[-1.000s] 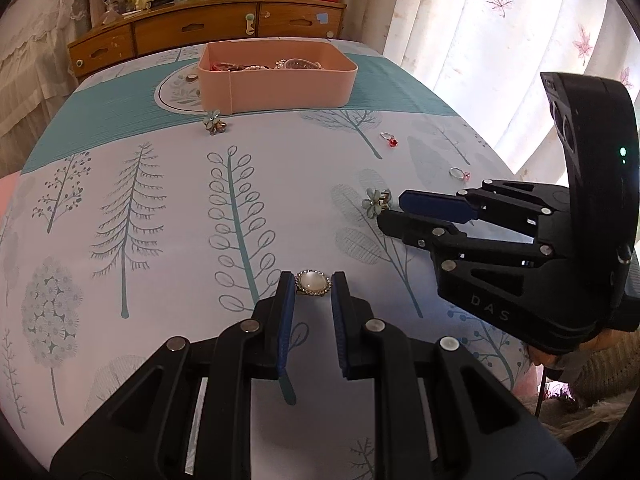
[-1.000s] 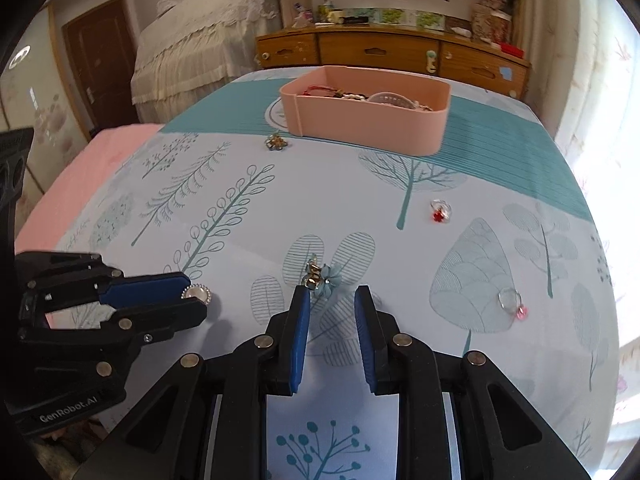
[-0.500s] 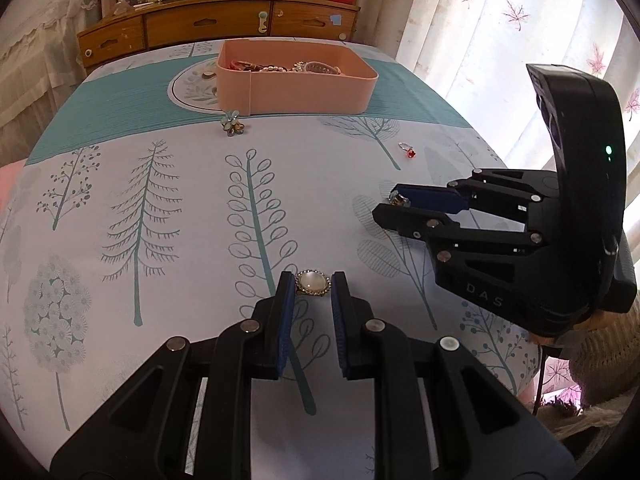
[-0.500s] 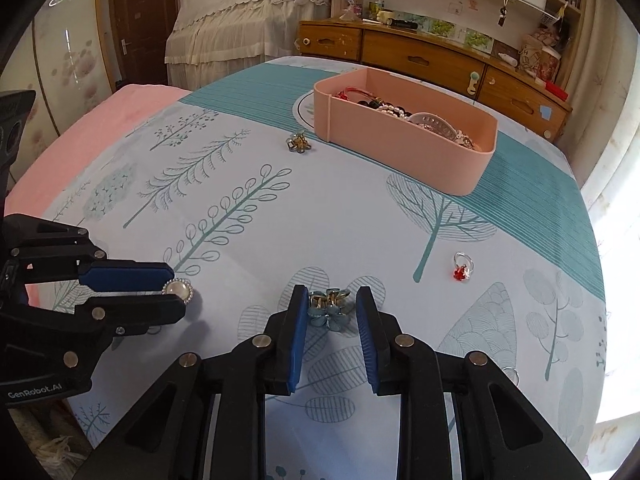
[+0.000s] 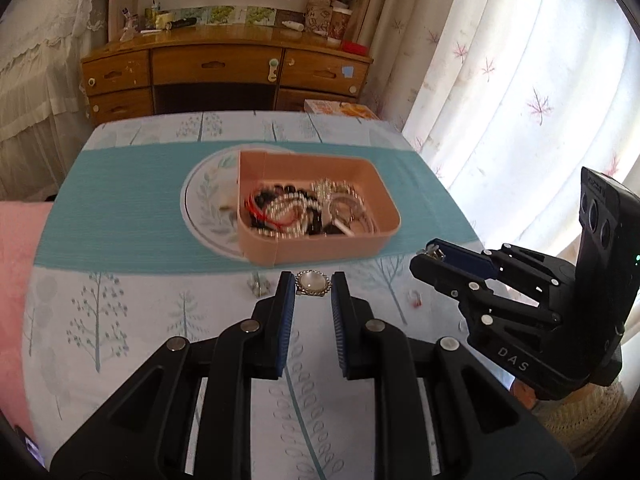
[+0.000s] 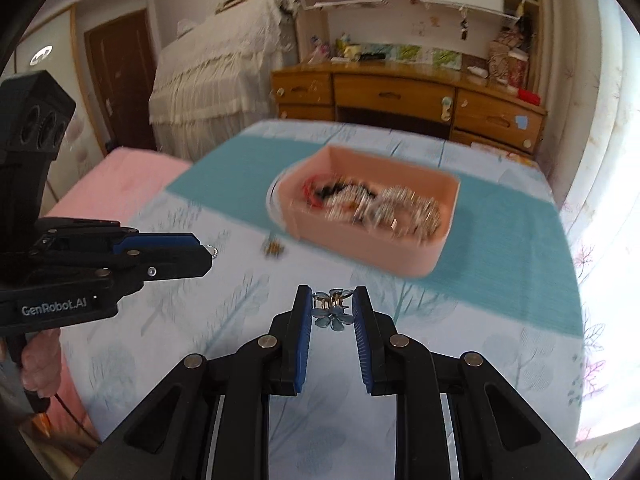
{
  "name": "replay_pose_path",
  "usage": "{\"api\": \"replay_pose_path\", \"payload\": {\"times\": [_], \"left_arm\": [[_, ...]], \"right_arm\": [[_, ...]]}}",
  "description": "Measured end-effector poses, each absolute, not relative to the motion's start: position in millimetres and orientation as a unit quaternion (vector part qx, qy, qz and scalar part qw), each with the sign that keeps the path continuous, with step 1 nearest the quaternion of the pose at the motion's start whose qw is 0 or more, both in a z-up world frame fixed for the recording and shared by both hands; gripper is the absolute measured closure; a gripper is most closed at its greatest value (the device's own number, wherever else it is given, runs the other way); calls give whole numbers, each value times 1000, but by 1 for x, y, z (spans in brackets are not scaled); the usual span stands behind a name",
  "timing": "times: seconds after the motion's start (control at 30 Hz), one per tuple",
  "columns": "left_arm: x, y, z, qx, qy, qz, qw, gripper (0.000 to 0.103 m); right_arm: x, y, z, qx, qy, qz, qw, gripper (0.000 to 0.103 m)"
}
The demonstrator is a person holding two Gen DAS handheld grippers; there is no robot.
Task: Organize jewelry
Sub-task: 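Carry both brooches into the pink tray and open both tools, then withdraw the left tool from the tray and lower it onto the green flower brooch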
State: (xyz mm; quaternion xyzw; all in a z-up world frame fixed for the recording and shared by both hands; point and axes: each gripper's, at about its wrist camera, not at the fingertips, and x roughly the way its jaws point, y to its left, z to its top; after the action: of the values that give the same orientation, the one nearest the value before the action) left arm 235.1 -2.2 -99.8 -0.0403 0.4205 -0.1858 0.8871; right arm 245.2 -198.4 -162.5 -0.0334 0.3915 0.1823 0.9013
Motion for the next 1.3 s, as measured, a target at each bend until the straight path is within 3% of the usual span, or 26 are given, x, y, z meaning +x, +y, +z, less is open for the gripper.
{"api": "replay_pose_path", "payload": {"times": [0.27, 0.57, 0.67, 0.77, 0.83, 1.3], "left_arm": [[319, -12, -82, -50, 429, -172, 885, 87], [363, -30, -124, -43, 484, -173, 857, 86], [366, -32, -133, -40, 498, -179, 848, 84], [367, -31, -138, -38, 508, -173, 843, 70], [366, -28, -138, -41, 507, -172, 844, 67], [315, -5, -92, -7, 475, -173, 863, 66]], "right_arm": [[320, -220, -116, 66, 380, 155, 910, 83], [370, -221, -140, 97, 439, 106, 887, 79], [375, -226, -156, 118, 450, 97, 880, 67], [375, -230, -163, 126, 448, 93, 880, 67], [372, -231, -163, 126, 446, 92, 881, 67], [314, -238, -123, 94, 408, 98, 903, 67]]}}
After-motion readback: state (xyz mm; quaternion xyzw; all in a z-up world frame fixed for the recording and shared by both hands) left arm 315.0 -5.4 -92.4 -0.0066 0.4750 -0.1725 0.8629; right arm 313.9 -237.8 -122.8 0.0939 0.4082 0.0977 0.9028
